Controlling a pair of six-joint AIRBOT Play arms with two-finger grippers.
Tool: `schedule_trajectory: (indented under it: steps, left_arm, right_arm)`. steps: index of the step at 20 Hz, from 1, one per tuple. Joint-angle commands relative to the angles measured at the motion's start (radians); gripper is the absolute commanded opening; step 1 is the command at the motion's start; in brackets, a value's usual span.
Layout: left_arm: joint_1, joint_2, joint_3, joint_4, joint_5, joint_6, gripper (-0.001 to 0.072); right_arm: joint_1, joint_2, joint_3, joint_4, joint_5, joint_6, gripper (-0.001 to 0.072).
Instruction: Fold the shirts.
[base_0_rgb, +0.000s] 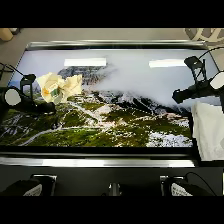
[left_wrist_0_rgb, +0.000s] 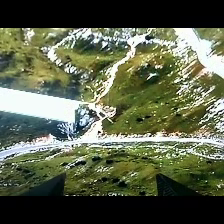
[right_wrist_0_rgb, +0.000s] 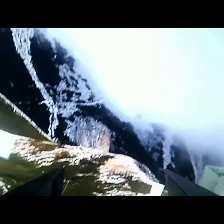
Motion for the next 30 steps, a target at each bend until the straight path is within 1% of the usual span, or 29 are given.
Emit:
schedule_trajectory:
  steps: [1, 2, 4, 5, 6, 7, 8, 9, 10, 11, 13, 14, 15, 16, 17, 18, 19, 21, 22, 23, 25, 26, 28, 30]
  left_arm:
    - [0.000, -0.019, 0.000, -0.001, 0.059, -0.001, 0.0673]
    - [0.000, -0.024, 0.000, -0.013, 0.070, -0.001, 0.0673]
    - [0.000, -0.038, 0.000, -0.027, 0.156, 0.000, 0.0673]
    - [0.001, -0.049, 0.000, -0.026, 0.243, 0.000, 0.0673]
    - [0.006, -0.066, 0.005, -0.020, 0.370, 0.001, 0.0672]
    - [0.021, -0.097, 0.033, -0.014, 0.461, -0.006, 0.0614]
    - [0.050, -0.159, 0.096, -0.015, 0.500, -0.018, 0.0541]
    - [0.088, -0.249, 0.191, -0.015, 0.475, -0.018, 0.0541]
    - [0.120, -0.348, 0.294, -0.015, 0.403, -0.017, 0.0543]
    - [0.148, -0.460, 0.408, -0.022, 0.300, -0.018, 0.0554]
    - [0.174, -0.653, 0.584, -0.065, 0.114, -0.018, 0.0681]
    - [0.176, -0.735, 0.647, -0.092, 0.047, -0.018, 0.0683]
    - [0.173, -0.794, 0.683, -0.111, 0.014, -0.018, 0.0682]
    - [0.167, -0.826, 0.693, -0.131, 0.008, -0.018, 0.0678]
    - [0.159, -0.842, 0.693, -0.147, 0.008, -0.019, 0.0548]
    - [0.156, -0.840, 0.696, -0.172, 0.008, -0.021, 0.0086]
    - [0.156, -0.825, 0.718, -0.234, 0.039, -0.013, 0.0033]
    - [0.149, -0.755, 0.816, -0.328, 0.130, 0.073, 0.0032]
    - [0.135, -0.703, 0.880, -0.344, 0.163, 0.121, 0.0033]
    - [0.114, -0.635, 0.953, -0.348, 0.170, 0.187, 0.0032]
    - [0.053, -0.449, 0.999, -0.348, 0.190, 0.288, 0.0032]
    - [0.015, -0.344, 0.975, -0.348, 0.216, 0.313, 0.0033]
    - [-0.084, -0.139, 0.877, -0.348, 0.277, 0.316, 0.0033]
    - [-0.193, -0.013, 0.784, -0.347, 0.283, 0.315, 0.0033]
  right_arm:
    - [0.000, 0.001, 0.000, 0.017, -0.158, 0.004, 0.0673]
    - [0.000, 0.001, 0.000, 0.019, -0.147, 0.004, 0.0673]
    - [0.000, 0.001, 0.000, 0.019, -0.108, 0.004, 0.0673]
    - [0.000, 0.001, 0.000, 0.020, -0.098, 0.004, 0.0673]
    - [0.000, 0.001, 0.000, 0.020, -0.101, 0.004, 0.0673]
    - [0.000, 0.001, 0.000, 0.020, -0.100, 0.004, 0.0673]
    - [0.000, 0.001, 0.000, 0.022, -0.099, 0.004, 0.0673]
    - [0.000, 0.001, 0.000, 0.023, -0.090, 0.004, 0.0673]
    - [0.000, 0.001, 0.000, 0.028, -0.068, 0.004, 0.0673]
    - [0.000, 0.001, 0.000, 0.037, -0.034, 0.004, 0.0673]
    - [0.000, 0.001, 0.000, 0.058, 0.047, 0.003, 0.0673]
    - [0.000, 0.001, 0.000, 0.061, 0.089, 0.003, 0.0674]
    - [0.000, 0.001, 0.000, 0.061, 0.121, 0.003, 0.0674]
    - [0.000, 0.001, 0.000, 0.061, 0.148, 0.003, 0.0674]
    - [0.000, 0.001, 0.000, 0.061, 0.165, 0.001, 0.0674]
    - [0.000, 0.001, 0.000, 0.062, 0.167, -0.002, 0.0673]
    - [0.000, 0.002, 0.008, 0.064, 0.184, -0.010, 0.0672]
    - [0.000, 0.017, 0.037, 0.063, 0.189, -0.053, 0.0672]
    - [0.000, 0.035, 0.063, 0.059, 0.186, -0.074, 0.0672]
    - [0.000, 0.056, 0.095, 0.040, 0.183, -0.080, 0.0672]
    - [0.000, 0.105, 0.185, -0.016, 0.183, -0.079, 0.0671]
    - [0.000, 0.135, 0.230, -0.035, 0.182, -0.074, 0.0671]
    - [0.000, 0.201, 0.291, -0.042, 0.170, -0.035, 0.0671]
    - [0.000, 0.275, 0.307, -0.033, 0.160, 0.025, 0.0671]
